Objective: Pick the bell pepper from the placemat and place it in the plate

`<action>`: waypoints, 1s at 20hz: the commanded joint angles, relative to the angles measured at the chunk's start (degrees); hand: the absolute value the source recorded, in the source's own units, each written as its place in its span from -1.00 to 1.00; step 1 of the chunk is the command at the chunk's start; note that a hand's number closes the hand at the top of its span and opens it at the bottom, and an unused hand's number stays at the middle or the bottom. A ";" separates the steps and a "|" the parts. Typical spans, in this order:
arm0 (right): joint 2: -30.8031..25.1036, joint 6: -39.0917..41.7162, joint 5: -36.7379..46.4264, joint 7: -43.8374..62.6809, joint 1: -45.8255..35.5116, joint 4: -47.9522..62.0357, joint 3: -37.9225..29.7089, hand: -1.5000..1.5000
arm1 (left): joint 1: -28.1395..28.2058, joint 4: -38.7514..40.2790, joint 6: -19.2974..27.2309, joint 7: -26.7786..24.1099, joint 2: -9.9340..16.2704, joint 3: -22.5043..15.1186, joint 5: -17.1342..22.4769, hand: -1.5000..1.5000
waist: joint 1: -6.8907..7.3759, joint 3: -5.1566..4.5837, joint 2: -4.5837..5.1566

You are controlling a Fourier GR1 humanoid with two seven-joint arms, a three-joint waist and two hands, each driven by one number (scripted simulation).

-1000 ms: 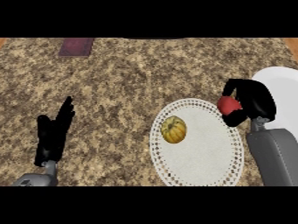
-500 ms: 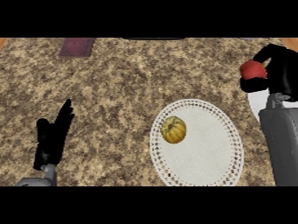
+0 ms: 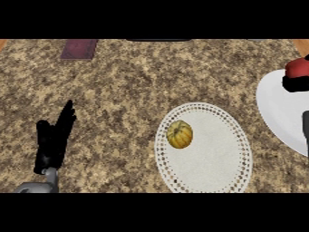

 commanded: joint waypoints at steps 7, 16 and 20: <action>-7.52 -3.87 -4.61 -5.21 -0.81 15.10 -5.82 1.00 | -0.58 2.87 -1.27 -1.78 -1.76 0.79 -0.70 0.00 | 0.17 0.01 0.09; -12.75 -0.08 -13.08 -16.96 -3.00 36.33 -11.18 1.00 | -0.29 -2.15 -1.96 1.97 -0.98 0.00 -1.45 0.00 | 0.95 0.11 0.35; -12.10 5.56 -13.04 -16.54 -3.34 42.32 -9.74 1.00 | -0.38 -1.87 -0.78 2.06 -1.92 -0.23 -2.27 0.00 | 0.93 0.09 0.33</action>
